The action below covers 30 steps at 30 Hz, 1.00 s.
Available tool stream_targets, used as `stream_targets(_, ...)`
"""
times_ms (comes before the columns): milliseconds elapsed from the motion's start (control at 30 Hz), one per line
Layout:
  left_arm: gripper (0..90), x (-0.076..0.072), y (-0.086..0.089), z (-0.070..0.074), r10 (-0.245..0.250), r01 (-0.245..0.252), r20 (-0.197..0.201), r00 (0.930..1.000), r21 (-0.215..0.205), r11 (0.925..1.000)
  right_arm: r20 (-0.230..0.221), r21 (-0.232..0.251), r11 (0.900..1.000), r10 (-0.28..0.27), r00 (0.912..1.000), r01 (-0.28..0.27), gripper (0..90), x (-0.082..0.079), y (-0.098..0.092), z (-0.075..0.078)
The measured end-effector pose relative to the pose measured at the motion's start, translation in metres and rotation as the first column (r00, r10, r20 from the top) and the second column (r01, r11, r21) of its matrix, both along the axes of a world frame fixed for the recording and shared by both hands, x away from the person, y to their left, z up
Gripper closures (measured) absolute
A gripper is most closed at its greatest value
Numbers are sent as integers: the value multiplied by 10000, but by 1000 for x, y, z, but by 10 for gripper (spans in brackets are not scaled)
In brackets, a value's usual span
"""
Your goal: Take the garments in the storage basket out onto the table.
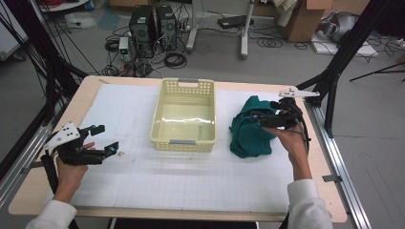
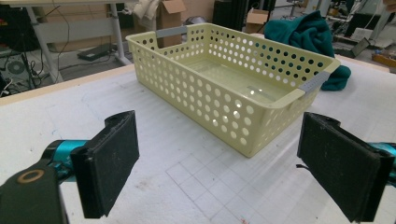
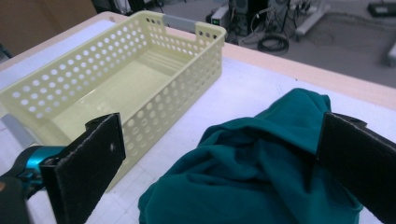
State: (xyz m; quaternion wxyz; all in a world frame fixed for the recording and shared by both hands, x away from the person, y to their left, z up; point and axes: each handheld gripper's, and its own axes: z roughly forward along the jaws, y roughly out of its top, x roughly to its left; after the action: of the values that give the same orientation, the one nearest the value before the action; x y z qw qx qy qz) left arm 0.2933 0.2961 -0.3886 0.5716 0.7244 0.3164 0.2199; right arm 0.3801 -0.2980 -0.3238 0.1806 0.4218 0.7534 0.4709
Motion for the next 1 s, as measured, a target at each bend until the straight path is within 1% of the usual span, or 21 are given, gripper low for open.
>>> stream_targets(100,131,0,0,0,-18,18,17,10000,18,10000,323,144,9996,231,9992,-236,4,-9,0,-1)
stream_targets(267,131,0,0,0,-15,15,25,10000,31,10000,801,361,9987,334,9962,-364,4,-23,0,-4)
stream_targets(333,131,-1,0,0,-13,13,30,10000,17,10000,1063,420,9982,385,9936,-432,4,-31,1,-5)
stream_targets(367,131,-1,0,0,1,-1,25,10000,4,10000,1194,557,9974,380,9921,-449,4,-35,2,-6)
stream_targets(467,131,-1,0,1,-19,19,56,10000,-2,10000,1485,606,9969,410,9881,-504,4,-45,3,-10)
stream_targets(500,131,-1,0,1,-10,10,54,10000,10,10000,1557,681,9958,493,9866,-605,4,-48,3,-12)
stream_targets(533,131,-1,0,1,-22,22,66,10000,27,10000,1563,725,9952,541,9862,-661,4,-51,4,-14)
stream_targets(600,131,-1,0,1,-33,33,72,10000,74,10000,1608,609,9959,559,9854,-664,4,-56,5,-18)
stream_targets(667,131,-2,0,1,-47,46,86,10000,67,10000,1766,775,9944,570,9826,-716,4,-60,4,-23)
stream_targets(767,131,-2,0,2,-60,59,115,9999,65,10000,1633,584,9955,637,9845,-740,4,-63,4,-26)
stream_targets(833,131,-2,0,2,-76,75,113,9999,68,9999,1722,641,9944,721,9824,-842,4,-64,4,-28)
stream_targets(900,131,-2,0,2,-134,133,141,9998,87,9999,1728,575,9949,717,9823,-828,4,-66,4,-31)
stream_targets(1000,131,-2,0,2,-172,170,189,9997,91,9998,1735,605,9944,746,9820,-862,4,-68,4,-34)
